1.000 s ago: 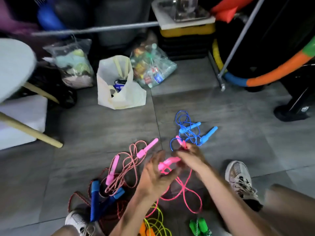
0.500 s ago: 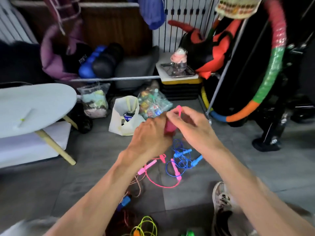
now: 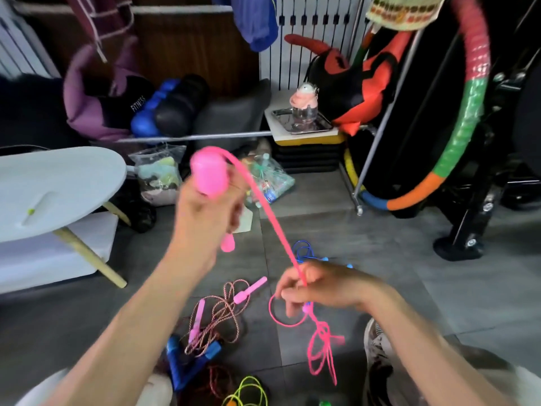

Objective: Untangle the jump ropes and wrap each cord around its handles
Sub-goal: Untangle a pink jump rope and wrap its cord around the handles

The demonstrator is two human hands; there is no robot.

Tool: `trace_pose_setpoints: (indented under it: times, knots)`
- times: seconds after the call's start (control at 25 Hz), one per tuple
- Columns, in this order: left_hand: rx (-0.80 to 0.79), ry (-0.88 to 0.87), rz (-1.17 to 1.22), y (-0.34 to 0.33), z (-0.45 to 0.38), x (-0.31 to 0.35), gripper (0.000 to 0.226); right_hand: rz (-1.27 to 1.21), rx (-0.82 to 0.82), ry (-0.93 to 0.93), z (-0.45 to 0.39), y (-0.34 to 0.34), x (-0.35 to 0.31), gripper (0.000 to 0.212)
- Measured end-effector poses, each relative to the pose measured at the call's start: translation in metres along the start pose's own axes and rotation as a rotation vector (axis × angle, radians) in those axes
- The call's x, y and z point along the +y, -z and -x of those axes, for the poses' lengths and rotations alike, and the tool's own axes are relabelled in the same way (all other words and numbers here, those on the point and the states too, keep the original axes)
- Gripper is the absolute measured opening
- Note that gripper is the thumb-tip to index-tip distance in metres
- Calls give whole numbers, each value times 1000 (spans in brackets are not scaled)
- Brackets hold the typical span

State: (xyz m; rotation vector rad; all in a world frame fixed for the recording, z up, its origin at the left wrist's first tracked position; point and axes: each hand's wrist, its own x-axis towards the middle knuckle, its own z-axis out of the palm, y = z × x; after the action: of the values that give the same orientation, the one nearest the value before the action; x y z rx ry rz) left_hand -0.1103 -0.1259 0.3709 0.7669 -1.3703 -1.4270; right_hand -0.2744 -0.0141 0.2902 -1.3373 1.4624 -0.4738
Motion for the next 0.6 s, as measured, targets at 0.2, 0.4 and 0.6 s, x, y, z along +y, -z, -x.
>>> trace_pose_setpoints:
  times: [0.2, 0.4, 0.6]
  knots:
    - [119, 342, 281, 56, -23, -11, 22, 182, 282, -130, -15, 6, 15, 33]
    - [-100, 594, 116, 22, 10, -42, 44, -914, 377, 306, 2, 13, -43, 35]
    - [-550, 588, -61, 9, 37, -54, 11, -1174, 605, 273, -1, 34, -46, 38]
